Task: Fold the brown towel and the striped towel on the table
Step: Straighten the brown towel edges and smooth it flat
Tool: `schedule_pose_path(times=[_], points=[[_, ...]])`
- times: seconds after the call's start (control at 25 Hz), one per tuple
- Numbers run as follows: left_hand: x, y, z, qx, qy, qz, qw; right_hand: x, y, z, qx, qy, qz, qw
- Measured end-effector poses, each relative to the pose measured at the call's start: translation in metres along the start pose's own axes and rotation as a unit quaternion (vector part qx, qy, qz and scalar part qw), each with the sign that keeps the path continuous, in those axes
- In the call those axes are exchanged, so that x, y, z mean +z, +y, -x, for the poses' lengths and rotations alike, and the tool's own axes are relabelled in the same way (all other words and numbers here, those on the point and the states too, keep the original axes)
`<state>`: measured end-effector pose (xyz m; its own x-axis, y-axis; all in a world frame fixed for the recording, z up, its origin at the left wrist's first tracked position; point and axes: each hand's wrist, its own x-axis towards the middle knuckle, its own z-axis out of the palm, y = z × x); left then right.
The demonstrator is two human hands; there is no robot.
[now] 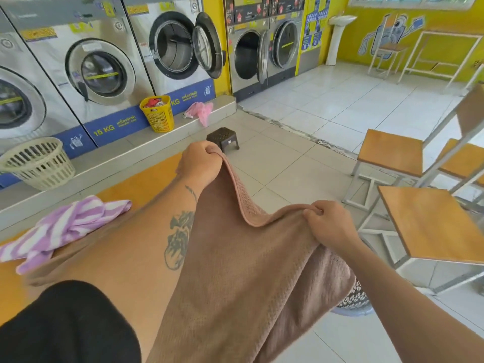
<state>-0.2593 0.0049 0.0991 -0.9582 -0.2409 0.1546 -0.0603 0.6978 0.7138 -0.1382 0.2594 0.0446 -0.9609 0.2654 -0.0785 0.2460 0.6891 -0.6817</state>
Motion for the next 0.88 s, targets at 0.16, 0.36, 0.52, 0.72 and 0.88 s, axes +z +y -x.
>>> schedule_pose_path(times=[0.16, 0.36, 0.52, 0.72, 0.88], points=[[0.029, -0.018, -0.036, 0.006, -0.026, -0.035, 0.999, 0.018, 0.006, -0.047, 0.01, -0.055, 0.028, 0.998], [0.076, -0.032, -0.065, -0.014, -0.041, -0.048, 0.998, 0.045, 0.002, -0.089, 0.025, -0.087, 0.043, 0.995], [0.104, -0.024, -0.089, -0.036, -0.033, -0.021, 0.999, 0.05, 0.009, -0.126, 0.02, -0.082, 0.035, 0.996], [0.135, -0.001, -0.126, 0.023, 0.004, -0.013, 1.0, 0.033, 0.048, -0.173, 0.084, -0.066, 0.023, 0.994], [0.177, -0.002, -0.154, 0.026, -0.076, -0.063, 0.995, 0.033, 0.097, -0.189, 0.124, -0.088, 0.029, 0.988]])
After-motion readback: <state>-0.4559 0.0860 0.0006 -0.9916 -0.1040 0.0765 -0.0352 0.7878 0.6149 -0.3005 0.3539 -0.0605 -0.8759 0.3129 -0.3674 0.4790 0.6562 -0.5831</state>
